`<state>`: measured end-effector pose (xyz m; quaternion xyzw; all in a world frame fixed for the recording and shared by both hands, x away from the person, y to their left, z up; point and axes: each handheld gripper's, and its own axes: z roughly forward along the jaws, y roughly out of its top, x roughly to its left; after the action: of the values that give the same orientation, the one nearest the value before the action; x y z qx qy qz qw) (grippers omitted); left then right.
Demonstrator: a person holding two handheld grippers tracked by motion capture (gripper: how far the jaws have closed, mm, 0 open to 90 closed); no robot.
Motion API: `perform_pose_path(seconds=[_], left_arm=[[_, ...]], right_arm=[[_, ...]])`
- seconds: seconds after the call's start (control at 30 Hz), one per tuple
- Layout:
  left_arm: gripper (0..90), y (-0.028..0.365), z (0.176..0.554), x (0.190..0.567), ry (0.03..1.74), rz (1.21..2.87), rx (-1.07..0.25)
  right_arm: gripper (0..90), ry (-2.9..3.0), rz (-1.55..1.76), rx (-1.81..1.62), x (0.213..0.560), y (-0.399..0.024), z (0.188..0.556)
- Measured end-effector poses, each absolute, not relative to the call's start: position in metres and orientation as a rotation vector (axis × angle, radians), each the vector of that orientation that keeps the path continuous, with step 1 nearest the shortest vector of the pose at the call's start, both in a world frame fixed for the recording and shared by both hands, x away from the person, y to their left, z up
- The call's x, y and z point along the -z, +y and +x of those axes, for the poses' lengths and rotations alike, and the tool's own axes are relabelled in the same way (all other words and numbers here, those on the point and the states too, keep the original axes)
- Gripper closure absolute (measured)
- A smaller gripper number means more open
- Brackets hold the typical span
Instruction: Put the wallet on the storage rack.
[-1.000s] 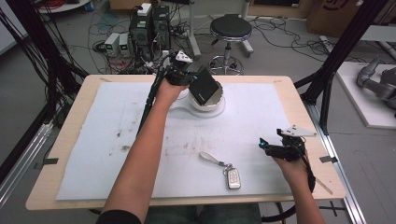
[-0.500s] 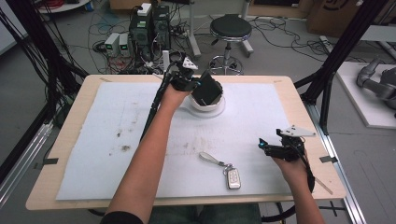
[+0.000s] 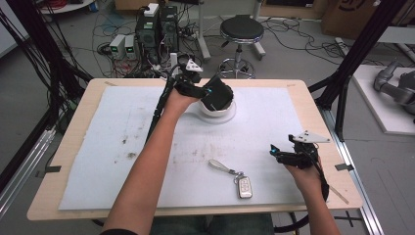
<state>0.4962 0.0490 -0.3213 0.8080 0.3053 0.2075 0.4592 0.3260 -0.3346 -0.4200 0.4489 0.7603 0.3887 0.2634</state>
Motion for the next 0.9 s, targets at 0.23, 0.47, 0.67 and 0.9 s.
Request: perform_pose_path(seconds=[0.23, 0.47, 0.67, 0.9], left_arm=[[30.3, 0.065, 0.471, 0.312, 0.696, 1.986, -0.485], [28.5, 0.092, 0.44, 0.309, 0.651, 1.955, -0.446], [25.0, 0.118, 0.413, 0.32, 0.632, 1.928, -0.449], [22.8, 0.152, 0.385, 0.336, 0.638, 1.875, -0.453]], right_arm=[[17.9, 2.059, 1.194, -1.062, 0.418, -0.331, 0.327], [17.9, 2.058, 1.198, -1.072, 0.417, -0.328, 0.328], [17.9, 2.06, 1.191, -1.075, 0.416, -0.325, 0.329], [17.9, 2.064, 1.191, -1.071, 0.417, -0.325, 0.329]])
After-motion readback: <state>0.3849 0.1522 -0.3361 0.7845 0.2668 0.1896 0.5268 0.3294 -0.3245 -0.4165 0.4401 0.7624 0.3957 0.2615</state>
